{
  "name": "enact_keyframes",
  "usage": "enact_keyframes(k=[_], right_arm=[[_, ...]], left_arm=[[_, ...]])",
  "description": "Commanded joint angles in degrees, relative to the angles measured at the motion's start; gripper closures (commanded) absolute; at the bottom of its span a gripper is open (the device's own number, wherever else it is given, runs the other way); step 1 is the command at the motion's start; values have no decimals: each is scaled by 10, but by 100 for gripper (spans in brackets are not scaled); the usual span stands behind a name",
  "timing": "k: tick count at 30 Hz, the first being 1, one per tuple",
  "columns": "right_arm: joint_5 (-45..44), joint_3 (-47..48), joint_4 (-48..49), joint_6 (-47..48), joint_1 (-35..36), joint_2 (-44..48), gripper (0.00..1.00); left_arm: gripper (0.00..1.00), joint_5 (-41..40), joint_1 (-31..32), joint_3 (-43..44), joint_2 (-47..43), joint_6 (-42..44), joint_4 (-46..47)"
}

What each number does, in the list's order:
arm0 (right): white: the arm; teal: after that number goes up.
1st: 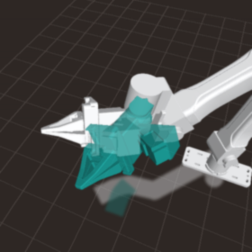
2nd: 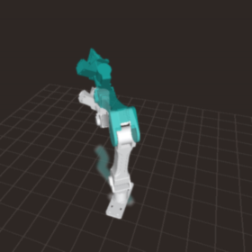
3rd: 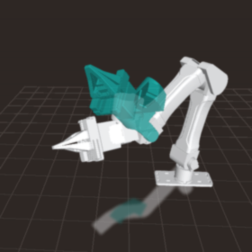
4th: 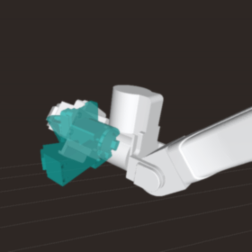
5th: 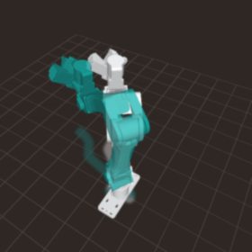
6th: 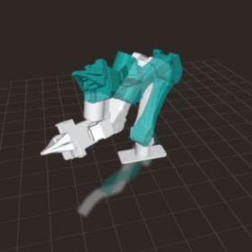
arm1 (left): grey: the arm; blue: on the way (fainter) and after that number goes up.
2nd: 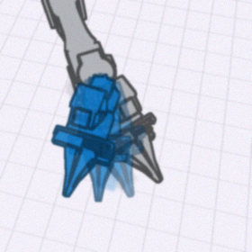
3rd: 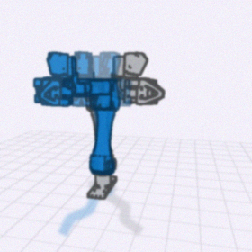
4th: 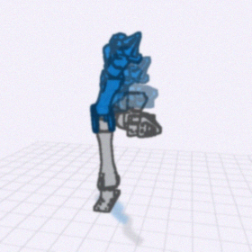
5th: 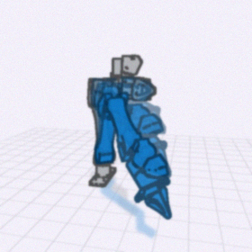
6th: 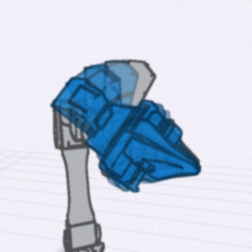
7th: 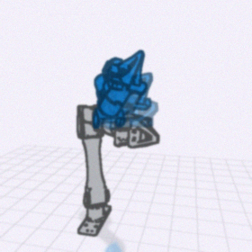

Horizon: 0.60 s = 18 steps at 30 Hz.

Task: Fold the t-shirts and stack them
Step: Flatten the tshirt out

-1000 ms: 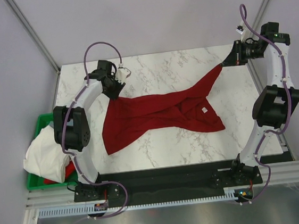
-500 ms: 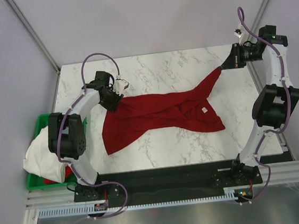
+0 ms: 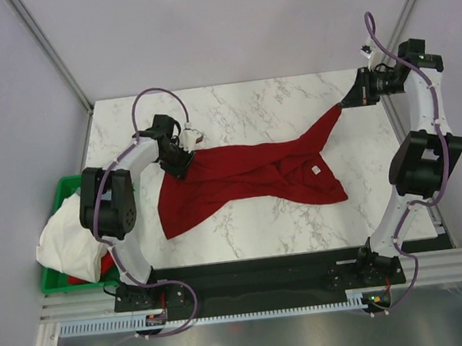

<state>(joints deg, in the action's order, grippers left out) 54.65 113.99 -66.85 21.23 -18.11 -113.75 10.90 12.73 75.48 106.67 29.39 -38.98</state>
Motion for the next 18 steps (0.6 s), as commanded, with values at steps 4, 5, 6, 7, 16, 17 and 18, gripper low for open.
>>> enact_keyframes(k=[4, 5, 6, 7, 16, 17, 18], right_arm=[[4, 6, -1, 14, 4, -1, 100], [3, 6, 0, 14, 4, -1, 100], [3, 7, 0, 14, 4, -2, 100], [3, 8, 0, 14, 4, -2, 100], [4, 9, -2, 15, 4, -5, 100], [5, 8, -1, 15, 4, -5, 100], [5, 6, -1, 16, 4, -6, 100]], left_arm=[[57, 25, 6, 39, 32, -22, -13], [58, 25, 6, 44, 38, -23, -14], [60, 26, 6, 47, 39, -23, -14], [62, 24, 7, 48, 41, -24, -14], [56, 12, 8, 34, -4, -28, -23], [55, 11, 7, 21, -14, -30, -20], [53, 12, 7, 14, -31, -31, -15]])
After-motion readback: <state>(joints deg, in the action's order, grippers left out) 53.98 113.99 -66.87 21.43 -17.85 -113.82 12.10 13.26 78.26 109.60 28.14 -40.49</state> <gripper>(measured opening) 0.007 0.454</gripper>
